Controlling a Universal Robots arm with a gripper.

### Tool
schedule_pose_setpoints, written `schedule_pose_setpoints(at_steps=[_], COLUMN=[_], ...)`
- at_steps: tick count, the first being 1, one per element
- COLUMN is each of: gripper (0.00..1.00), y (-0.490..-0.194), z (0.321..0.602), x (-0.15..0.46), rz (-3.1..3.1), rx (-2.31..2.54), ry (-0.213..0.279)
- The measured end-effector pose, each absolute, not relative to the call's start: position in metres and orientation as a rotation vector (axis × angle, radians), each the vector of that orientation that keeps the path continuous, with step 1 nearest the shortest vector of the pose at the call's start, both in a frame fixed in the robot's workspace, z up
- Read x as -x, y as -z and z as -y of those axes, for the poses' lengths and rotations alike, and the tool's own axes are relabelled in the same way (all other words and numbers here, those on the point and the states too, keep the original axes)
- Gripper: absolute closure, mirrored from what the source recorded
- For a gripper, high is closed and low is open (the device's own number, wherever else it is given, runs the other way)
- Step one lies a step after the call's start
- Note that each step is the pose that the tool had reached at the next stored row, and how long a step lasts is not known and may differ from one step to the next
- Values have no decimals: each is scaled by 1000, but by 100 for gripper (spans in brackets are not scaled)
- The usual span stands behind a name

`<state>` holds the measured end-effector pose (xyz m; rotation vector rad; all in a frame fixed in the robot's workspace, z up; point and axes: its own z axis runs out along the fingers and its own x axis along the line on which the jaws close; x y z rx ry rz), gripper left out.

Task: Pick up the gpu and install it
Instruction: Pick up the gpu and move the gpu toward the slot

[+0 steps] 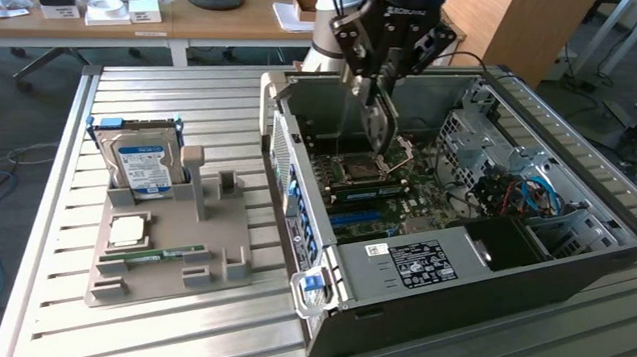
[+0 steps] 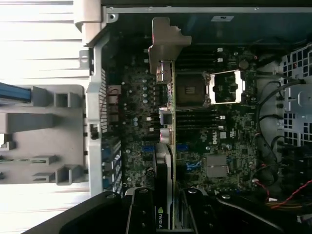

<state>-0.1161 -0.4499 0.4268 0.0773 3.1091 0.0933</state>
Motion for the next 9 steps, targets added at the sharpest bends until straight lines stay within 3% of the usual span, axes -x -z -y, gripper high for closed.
schedule_pose_setpoints(at_steps=[9], gripper=[73], y=[-427], z=[450], x=[75], rz=[-3109], rx=[-72], ry=[-99])
